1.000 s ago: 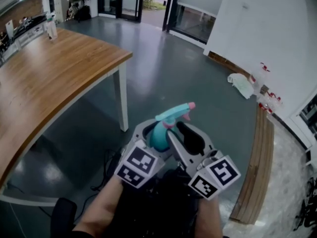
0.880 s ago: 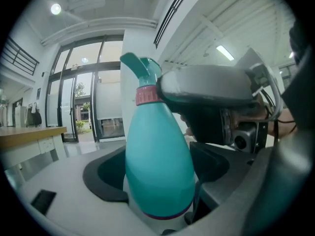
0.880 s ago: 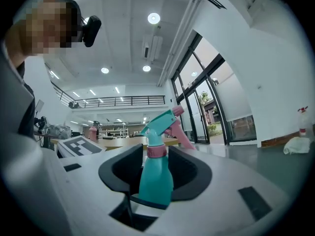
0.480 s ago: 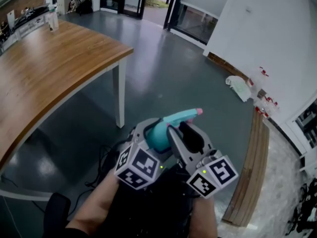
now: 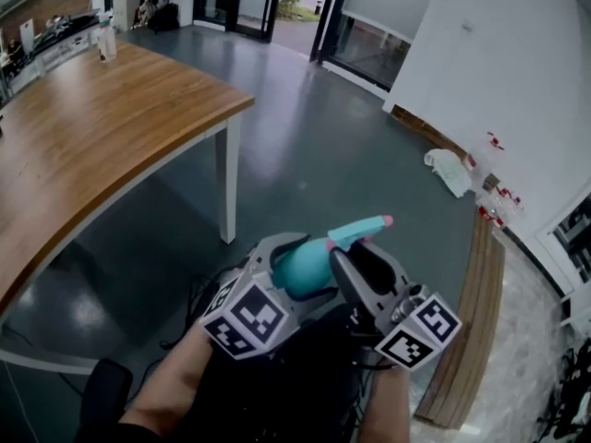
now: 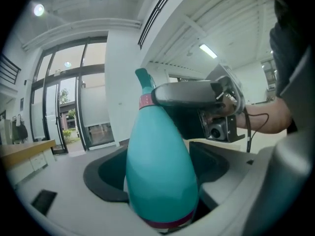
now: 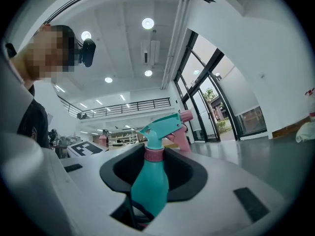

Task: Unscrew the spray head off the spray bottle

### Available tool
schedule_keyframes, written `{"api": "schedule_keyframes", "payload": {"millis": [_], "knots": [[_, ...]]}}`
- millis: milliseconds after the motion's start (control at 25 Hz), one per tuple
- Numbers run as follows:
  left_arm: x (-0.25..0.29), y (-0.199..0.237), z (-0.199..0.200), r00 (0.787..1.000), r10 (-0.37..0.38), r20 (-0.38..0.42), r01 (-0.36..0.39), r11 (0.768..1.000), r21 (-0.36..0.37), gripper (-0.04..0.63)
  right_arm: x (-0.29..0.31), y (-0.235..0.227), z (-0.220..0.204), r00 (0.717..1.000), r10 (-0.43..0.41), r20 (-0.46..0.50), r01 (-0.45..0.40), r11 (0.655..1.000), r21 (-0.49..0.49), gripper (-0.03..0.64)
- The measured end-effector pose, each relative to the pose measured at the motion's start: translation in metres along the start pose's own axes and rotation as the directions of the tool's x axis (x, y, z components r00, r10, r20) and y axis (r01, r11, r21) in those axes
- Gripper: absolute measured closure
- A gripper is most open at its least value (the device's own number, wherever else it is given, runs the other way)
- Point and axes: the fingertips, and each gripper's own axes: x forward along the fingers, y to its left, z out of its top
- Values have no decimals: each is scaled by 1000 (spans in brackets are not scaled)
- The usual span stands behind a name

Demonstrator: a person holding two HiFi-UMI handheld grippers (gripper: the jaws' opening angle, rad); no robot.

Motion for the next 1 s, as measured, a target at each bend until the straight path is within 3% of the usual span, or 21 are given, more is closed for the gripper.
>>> {"api": "schedule_keyframes", "payload": {"millis": [120, 240, 320, 440, 520, 560, 640, 760, 1000], "knots": [[-5, -7, 3, 996, -86, 19, 86, 996, -24, 198, -4, 3, 1, 998, 60, 6, -60, 998, 20, 485], [-13, -22, 9, 968, -241, 76, 246, 967, -68, 198, -10, 13, 2, 986, 165, 11, -165, 986, 19, 485], [-21, -34, 14, 929, -348, 126, 361, 927, -97, 198, -15, 25, 4, 968, 251, 7, -251, 968, 3, 485], [-34, -51, 20, 851, -483, 207, 512, 851, -119, 198, -18, 42, 6, 927, 374, 10, -374, 928, -8, 485], [-41, -62, 21, 803, -546, 241, 582, 805, -117, 198, -21, 51, 5, 903, 429, 8, -429, 903, -4, 485], [-42, -66, 21, 792, -560, 243, 596, 795, -112, 198, -22, 54, 4, 896, 444, 5, -444, 896, -3, 485], [-42, -67, 21, 797, -557, 233, 591, 800, -108, 198, -23, 56, 4, 895, 446, 4, -446, 895, -8, 485], [-39, -63, 23, 825, -510, 242, 548, 827, -127, 198, -23, 51, 6, 921, 389, 25, -388, 921, -32, 476], [-16, -29, 13, 934, -296, 200, 331, 927, -176, 196, -14, 36, 9, 970, 238, 45, -235, 971, -51, 451]]}}
